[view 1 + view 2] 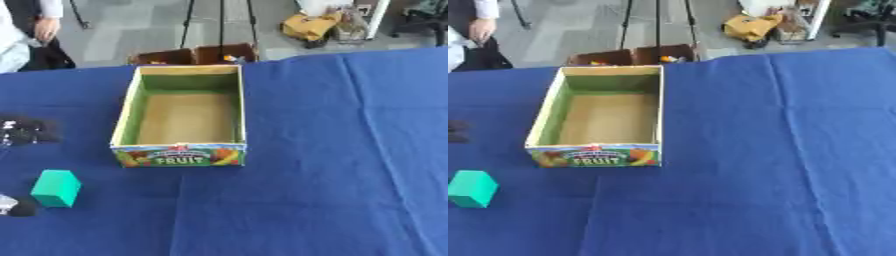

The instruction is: Pick up objects on the table and place them in the box.

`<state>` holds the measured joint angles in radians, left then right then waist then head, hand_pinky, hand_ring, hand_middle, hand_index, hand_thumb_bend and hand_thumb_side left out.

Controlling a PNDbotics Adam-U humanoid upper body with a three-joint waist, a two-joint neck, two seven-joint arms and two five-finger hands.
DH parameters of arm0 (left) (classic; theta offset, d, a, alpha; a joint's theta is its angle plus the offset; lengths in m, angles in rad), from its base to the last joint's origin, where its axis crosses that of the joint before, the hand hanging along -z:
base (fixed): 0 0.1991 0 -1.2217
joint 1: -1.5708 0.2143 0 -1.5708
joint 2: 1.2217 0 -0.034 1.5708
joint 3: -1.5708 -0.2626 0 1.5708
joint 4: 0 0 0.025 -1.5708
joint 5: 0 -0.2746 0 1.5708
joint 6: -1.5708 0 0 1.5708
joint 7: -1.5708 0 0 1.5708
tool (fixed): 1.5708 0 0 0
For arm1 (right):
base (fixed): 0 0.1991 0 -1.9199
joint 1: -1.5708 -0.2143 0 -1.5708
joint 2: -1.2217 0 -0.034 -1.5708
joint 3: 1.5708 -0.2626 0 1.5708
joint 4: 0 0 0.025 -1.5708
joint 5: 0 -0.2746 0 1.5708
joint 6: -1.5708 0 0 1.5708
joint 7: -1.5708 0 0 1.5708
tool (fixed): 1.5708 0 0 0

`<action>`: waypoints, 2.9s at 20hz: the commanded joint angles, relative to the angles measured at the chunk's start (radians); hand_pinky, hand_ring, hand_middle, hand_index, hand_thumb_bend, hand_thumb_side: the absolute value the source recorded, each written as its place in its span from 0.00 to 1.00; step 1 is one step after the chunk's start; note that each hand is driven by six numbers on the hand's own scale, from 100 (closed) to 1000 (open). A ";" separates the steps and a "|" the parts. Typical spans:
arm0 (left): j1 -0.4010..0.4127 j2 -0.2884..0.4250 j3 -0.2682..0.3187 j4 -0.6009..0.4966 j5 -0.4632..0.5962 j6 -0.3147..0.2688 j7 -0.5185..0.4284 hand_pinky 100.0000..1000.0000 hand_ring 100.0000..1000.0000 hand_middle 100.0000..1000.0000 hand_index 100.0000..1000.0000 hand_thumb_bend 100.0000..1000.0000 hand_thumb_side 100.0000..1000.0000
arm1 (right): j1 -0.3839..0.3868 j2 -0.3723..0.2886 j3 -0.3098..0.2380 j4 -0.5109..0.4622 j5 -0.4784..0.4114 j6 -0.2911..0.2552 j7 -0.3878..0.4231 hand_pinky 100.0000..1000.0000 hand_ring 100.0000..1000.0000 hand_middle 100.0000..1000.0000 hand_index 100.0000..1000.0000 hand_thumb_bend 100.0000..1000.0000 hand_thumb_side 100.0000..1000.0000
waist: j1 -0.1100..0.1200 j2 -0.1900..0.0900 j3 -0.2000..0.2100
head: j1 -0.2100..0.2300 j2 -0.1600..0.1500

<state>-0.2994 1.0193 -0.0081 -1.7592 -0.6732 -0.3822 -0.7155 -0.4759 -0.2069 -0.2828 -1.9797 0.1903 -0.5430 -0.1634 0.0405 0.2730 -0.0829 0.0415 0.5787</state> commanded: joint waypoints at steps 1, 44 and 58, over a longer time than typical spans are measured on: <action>-0.023 0.046 -0.009 0.032 0.008 0.003 -0.021 0.83 0.93 0.99 1.00 0.68 1.00 | -0.012 -0.021 0.000 -0.020 -0.010 -0.001 0.007 0.66 0.73 0.49 0.69 0.00 0.68 | 0.001 -0.012 -0.002 | 0.007 -0.012; -0.119 -0.026 -0.150 0.295 -0.039 0.024 -0.053 0.68 0.80 0.83 1.00 0.45 0.80 | -0.014 -0.021 -0.009 -0.020 -0.037 -0.002 0.029 0.67 0.74 0.48 0.68 0.04 0.63 | 0.002 0.024 -0.023 | 0.037 -0.043; -0.124 -0.048 -0.169 0.311 -0.064 0.063 0.030 0.47 0.62 0.66 0.82 0.36 0.78 | -0.017 -0.021 -0.012 -0.020 -0.040 -0.002 0.030 0.67 0.74 0.48 0.68 0.06 0.62 | 0.002 0.033 -0.035 | 0.039 -0.054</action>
<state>-0.4196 0.9540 -0.1724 -1.4541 -0.7240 -0.3213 -0.6917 -0.4768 -0.2070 -0.2894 -1.9797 0.1552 -0.5426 -0.1378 0.0440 0.3204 -0.1172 0.0772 0.5360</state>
